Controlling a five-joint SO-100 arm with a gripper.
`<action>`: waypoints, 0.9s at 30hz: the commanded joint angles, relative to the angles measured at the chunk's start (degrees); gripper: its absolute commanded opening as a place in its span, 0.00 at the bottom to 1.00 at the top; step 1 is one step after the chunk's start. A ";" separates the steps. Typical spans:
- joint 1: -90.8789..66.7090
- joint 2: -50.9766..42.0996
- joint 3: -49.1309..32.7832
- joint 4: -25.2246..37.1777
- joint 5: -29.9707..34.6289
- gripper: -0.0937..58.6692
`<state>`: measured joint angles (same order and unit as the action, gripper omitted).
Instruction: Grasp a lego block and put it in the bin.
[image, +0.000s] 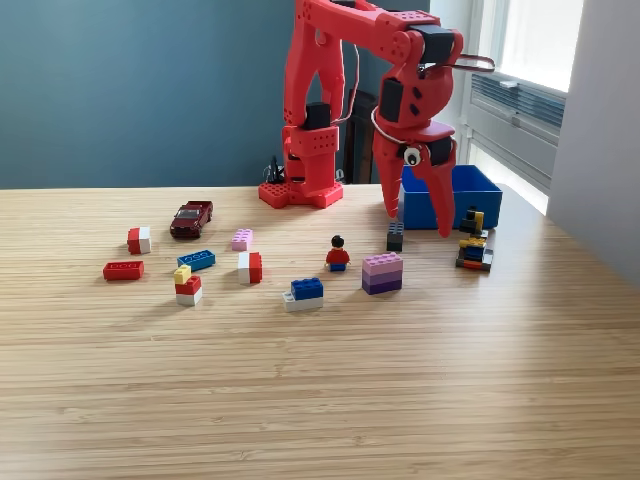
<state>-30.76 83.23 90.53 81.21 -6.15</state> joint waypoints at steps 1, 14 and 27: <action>-0.35 0.88 -3.96 0.79 0.53 0.59; -6.77 0.70 -17.58 7.47 3.16 0.60; -11.16 -3.69 -26.02 7.82 3.78 0.63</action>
<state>-41.48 81.04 69.79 88.51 -2.55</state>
